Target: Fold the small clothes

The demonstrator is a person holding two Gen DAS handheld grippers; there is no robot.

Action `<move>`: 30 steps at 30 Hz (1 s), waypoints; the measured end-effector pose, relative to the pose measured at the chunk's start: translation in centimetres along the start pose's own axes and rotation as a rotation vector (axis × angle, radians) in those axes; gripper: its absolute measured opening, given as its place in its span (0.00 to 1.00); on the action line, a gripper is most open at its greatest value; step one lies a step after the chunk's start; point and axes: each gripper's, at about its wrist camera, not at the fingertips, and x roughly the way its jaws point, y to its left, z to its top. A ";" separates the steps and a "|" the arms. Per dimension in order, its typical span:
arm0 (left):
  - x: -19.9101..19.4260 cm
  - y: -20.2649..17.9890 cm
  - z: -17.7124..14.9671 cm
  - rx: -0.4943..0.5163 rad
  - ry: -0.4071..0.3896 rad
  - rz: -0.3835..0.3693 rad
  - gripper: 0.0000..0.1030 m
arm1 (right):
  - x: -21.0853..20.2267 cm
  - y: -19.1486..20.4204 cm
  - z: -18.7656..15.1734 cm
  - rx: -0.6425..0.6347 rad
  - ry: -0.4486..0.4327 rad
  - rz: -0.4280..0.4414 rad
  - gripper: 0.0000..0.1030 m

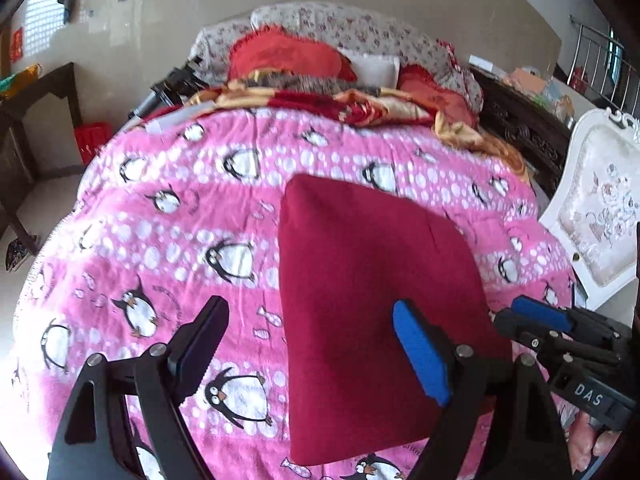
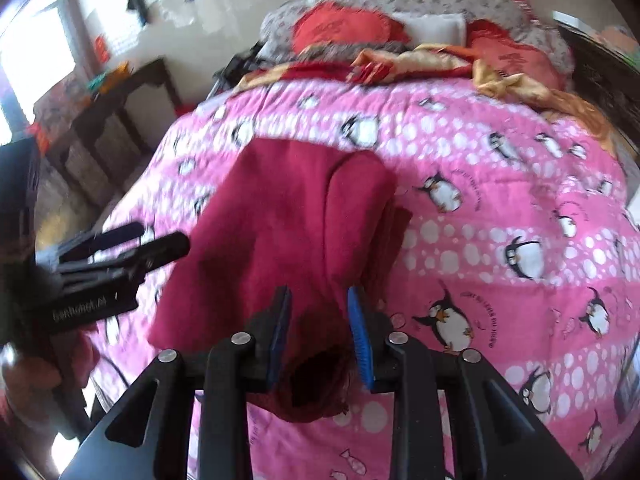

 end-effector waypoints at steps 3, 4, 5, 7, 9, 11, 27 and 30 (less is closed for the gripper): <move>-0.9 0.0 0.3 -0.001 -0.024 0.006 0.85 | -0.4 0.6 0.4 0.012 -0.014 -0.062 0.13; -1.2 0.0 0.4 0.001 -0.029 0.008 0.85 | -0.5 0.8 0.5 0.014 -0.020 -0.077 0.13; -1.3 -0.1 0.4 0.004 -0.030 0.010 0.85 | -0.5 0.9 0.6 0.021 -0.025 -0.085 0.13; -1.6 -0.1 0.4 0.006 -0.036 0.016 0.85 | -0.6 1.1 0.9 0.035 -0.032 -0.095 0.16; -2.1 -0.2 0.4 0.006 -0.046 0.014 0.85 | -0.6 1.4 1.0 0.040 -0.042 -0.108 0.22; -2.5 -0.2 0.4 0.005 -0.061 0.013 0.85 | -0.7 1.6 1.1 0.046 -0.049 -0.112 0.24; -3.7 -0.1 0.4 0.005 -0.098 0.029 0.85 | -0.8 2.7 1.1 0.054 -0.043 -0.115 0.27; -3.6 -0.1 0.4 0.004 -0.095 0.029 0.85 | -0.7 2.9 1.2 0.052 -0.041 -0.113 0.27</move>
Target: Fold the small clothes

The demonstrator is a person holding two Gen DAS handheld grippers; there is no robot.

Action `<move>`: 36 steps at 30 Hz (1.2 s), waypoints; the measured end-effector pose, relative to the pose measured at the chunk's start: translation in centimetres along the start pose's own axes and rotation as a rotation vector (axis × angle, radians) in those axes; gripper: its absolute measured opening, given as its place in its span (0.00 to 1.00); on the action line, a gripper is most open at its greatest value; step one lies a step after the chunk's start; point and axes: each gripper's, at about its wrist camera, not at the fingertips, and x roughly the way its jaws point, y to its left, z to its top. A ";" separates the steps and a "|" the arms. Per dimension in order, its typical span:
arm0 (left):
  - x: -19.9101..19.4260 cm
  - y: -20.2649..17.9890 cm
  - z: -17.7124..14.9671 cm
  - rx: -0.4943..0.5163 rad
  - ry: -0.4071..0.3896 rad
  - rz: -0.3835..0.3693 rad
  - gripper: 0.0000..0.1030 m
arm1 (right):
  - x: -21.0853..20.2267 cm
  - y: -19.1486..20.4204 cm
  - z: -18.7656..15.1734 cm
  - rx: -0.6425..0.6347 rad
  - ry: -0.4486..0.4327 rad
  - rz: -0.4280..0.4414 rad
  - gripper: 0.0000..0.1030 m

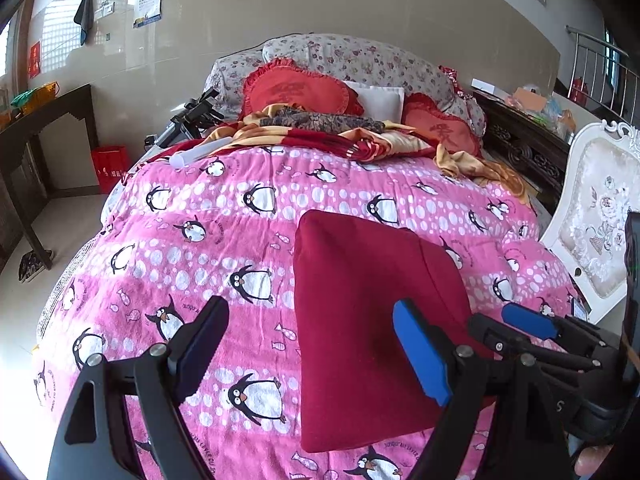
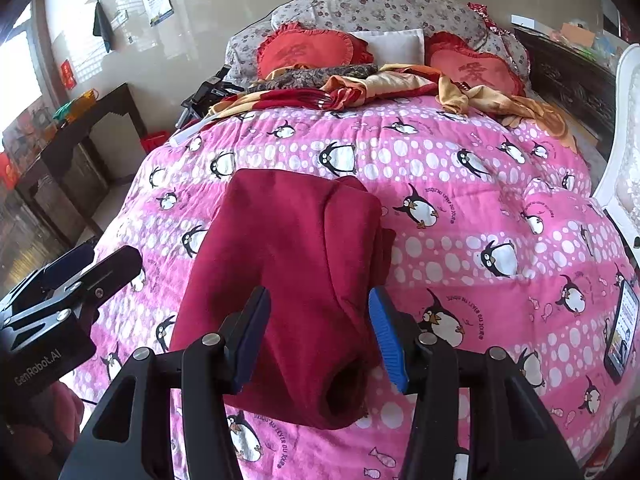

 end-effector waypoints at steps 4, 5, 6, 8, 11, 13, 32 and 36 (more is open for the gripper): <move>0.2 0.3 -0.1 0.000 0.005 0.000 0.85 | 0.2 0.2 0.0 0.001 0.005 0.002 0.27; 0.3 0.3 -0.1 0.000 0.006 -0.001 0.85 | 0.3 0.3 0.0 0.001 0.008 0.001 0.27; 0.4 0.4 -0.1 0.001 0.007 0.000 0.85 | 0.4 0.3 0.0 0.003 0.011 -0.001 0.27; 0.4 0.4 -0.1 0.000 0.008 0.000 0.85 | 0.6 0.3 0.0 0.005 0.017 0.001 0.27; 0.6 0.5 -0.1 0.000 0.014 -0.002 0.85 | 0.9 0.3 0.0 0.006 0.022 0.003 0.27; 0.8 0.5 -0.2 0.004 0.018 -0.002 0.85 | 1.0 0.4 0.0 0.005 0.025 0.003 0.27; 2.1 0.9 -0.3 0.005 0.027 0.004 0.85 | 2.1 0.6 0.0 0.009 0.049 0.017 0.27; 2.7 1.7 -0.4 -0.016 0.033 0.007 0.85 | 2.5 0.5 0.0 0.011 0.054 0.023 0.27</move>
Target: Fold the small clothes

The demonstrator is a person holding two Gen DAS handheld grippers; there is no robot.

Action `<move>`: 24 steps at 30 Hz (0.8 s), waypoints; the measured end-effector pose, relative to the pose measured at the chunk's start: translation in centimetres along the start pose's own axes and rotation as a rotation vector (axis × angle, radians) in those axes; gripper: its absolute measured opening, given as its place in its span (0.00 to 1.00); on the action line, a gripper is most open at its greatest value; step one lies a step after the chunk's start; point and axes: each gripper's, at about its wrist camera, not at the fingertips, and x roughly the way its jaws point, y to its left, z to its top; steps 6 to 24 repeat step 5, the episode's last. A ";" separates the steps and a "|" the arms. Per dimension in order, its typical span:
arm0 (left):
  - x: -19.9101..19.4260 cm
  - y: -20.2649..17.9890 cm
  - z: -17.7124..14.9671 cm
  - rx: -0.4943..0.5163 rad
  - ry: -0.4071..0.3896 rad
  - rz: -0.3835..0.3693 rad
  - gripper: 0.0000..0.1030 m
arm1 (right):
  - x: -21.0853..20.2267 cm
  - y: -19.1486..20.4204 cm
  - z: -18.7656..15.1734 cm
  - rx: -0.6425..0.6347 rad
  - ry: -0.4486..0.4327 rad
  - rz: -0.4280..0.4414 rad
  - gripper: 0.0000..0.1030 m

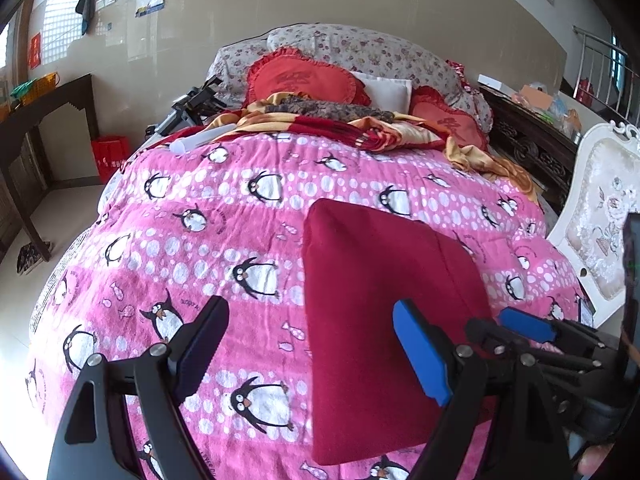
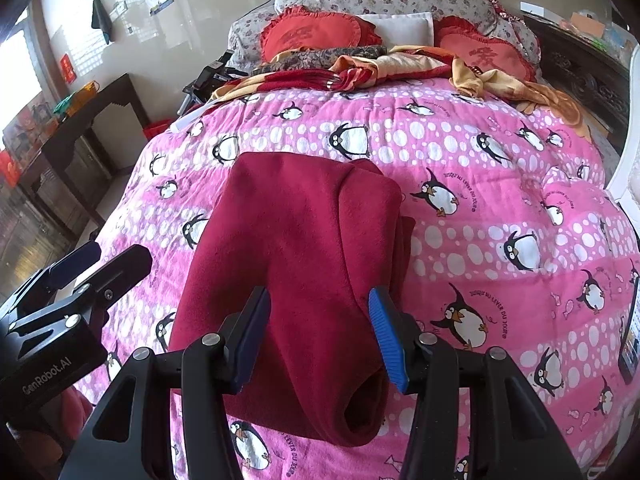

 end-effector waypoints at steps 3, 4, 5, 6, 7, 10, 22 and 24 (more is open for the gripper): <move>0.6 0.9 0.0 -0.007 0.001 0.013 0.85 | 0.0 -0.8 0.3 0.007 -0.016 -0.004 0.27; 0.8 1.2 0.0 -0.009 0.003 0.023 0.85 | -0.1 -1.4 0.6 0.012 -0.024 -0.013 0.27; 1.1 1.8 0.0 -0.016 0.012 0.032 0.86 | -0.1 -2.2 0.9 0.020 -0.033 -0.022 0.27; 1.1 1.8 0.0 -0.016 0.012 0.032 0.86 | -0.1 -2.2 0.9 0.020 -0.033 -0.022 0.27; 1.1 1.8 0.0 -0.016 0.012 0.032 0.86 | -0.1 -2.2 0.9 0.020 -0.033 -0.022 0.27; 1.1 1.8 0.0 -0.016 0.012 0.032 0.86 | -0.1 -2.2 0.9 0.020 -0.033 -0.022 0.27; 1.1 1.8 0.0 -0.016 0.012 0.032 0.86 | -0.1 -2.2 0.9 0.020 -0.033 -0.022 0.27; 1.1 1.8 0.0 -0.016 0.012 0.032 0.86 | -0.1 -2.2 0.9 0.020 -0.033 -0.022 0.27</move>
